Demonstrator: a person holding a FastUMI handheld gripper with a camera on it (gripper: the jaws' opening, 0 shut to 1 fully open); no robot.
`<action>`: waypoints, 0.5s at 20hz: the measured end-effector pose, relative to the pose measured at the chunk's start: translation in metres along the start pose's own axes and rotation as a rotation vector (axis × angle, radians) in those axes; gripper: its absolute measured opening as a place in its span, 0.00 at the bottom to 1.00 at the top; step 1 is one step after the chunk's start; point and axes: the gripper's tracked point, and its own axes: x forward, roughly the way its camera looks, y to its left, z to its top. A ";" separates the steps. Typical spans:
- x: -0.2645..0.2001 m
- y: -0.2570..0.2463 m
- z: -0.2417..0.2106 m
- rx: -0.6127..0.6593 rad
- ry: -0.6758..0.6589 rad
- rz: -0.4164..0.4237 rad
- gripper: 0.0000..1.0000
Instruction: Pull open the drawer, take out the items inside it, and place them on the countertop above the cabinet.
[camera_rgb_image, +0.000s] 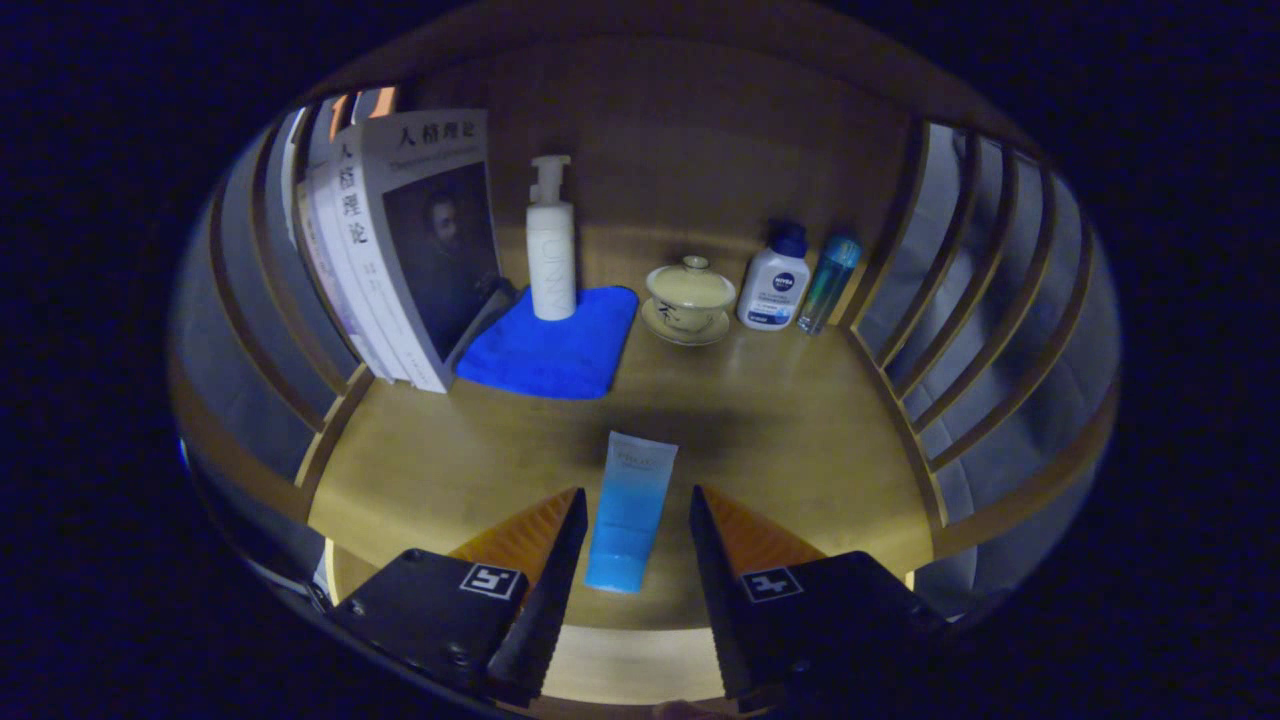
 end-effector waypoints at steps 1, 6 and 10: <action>-0.009 0.002 -0.003 -0.008 -0.011 0.009 0.63; -0.056 0.010 -0.029 -0.088 -0.072 0.050 0.66; -0.093 0.006 -0.049 -0.118 -0.137 0.064 0.66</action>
